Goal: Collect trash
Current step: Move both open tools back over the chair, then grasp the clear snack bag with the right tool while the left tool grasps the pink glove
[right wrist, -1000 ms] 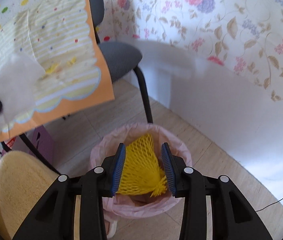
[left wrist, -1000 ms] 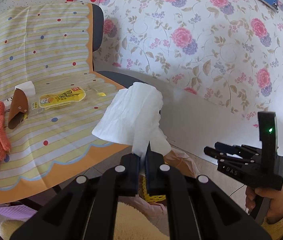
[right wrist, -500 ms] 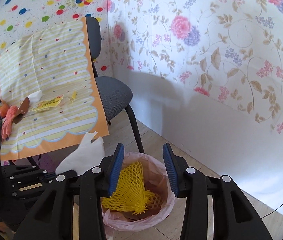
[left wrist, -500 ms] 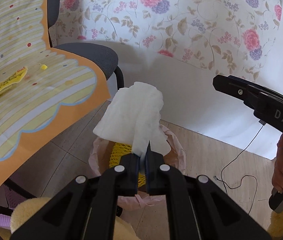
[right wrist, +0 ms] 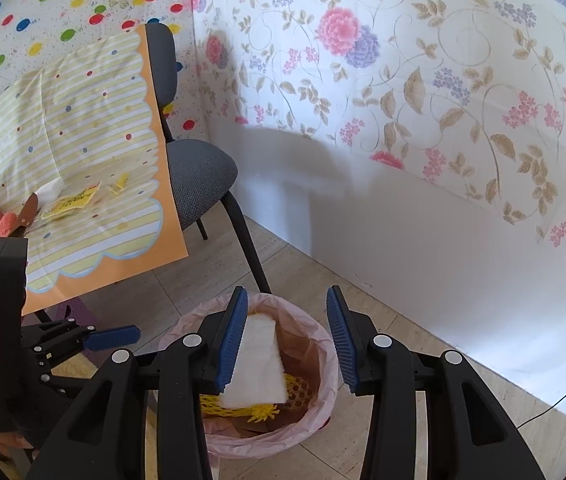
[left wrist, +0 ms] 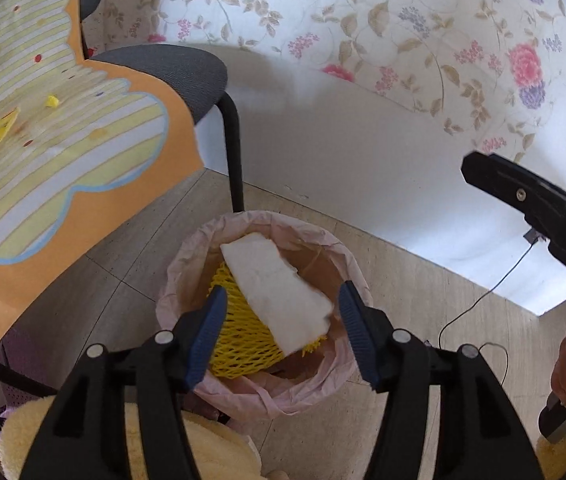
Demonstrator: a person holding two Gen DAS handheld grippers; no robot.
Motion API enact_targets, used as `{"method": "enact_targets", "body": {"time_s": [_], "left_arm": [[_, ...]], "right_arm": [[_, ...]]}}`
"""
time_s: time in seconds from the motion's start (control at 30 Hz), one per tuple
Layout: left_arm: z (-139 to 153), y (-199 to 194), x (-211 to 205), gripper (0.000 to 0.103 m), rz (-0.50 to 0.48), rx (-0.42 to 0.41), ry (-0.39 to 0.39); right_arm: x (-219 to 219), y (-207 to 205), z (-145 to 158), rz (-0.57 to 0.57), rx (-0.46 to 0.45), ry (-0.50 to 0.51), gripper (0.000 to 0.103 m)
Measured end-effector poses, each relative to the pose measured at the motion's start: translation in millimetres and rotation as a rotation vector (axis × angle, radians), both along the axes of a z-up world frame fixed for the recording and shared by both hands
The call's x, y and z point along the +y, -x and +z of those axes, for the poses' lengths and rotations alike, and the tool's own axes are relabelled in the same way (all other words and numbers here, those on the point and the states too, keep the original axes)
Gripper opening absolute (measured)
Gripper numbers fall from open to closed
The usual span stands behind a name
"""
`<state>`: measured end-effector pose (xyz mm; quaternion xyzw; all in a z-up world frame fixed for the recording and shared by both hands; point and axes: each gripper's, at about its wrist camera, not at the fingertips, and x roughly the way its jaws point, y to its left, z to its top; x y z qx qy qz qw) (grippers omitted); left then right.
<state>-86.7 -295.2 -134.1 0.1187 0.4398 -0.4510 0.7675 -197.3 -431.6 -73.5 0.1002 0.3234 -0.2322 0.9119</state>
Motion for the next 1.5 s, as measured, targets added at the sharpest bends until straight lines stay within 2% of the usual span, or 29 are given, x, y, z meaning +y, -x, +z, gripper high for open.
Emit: {"method": "enact_targets", "body": {"time_s": [0.23,0.43,0.63,0.83,1.07,1.17,1.27,1.5], "left_arm": [[30,-1,35,0.057,0.099,-0.106,0.046],[58,1,81,0.057,0.207,-0.19,0.068],[72,-9,139,0.062,0.332,-0.23,0.072],[82,-35,201,0.064,0.537,-0.29,0.045],[85,-70,265,0.066,0.732,-0.297,0.047],[85,-83,281,0.066,0.776,-0.294,0.046],[83,-94,292,0.066,0.806,-0.292,0.043],[75,-117,301,0.066,0.839,-0.268,0.024]], "right_arm": [[15,1,18,0.023,-0.036,0.011,0.043],[48,-14,31,0.121,-0.06,0.009,0.043],[88,-53,36,0.261,-0.046,0.006,0.046],[133,-101,38,0.388,-0.032,0.031,0.047],[179,-164,29,0.506,0.007,0.085,0.06],[183,-192,24,0.514,0.015,0.093,0.064],[178,-224,18,0.481,0.022,0.098,0.073],[124,-296,-4,0.347,0.083,0.009,0.071]]}}
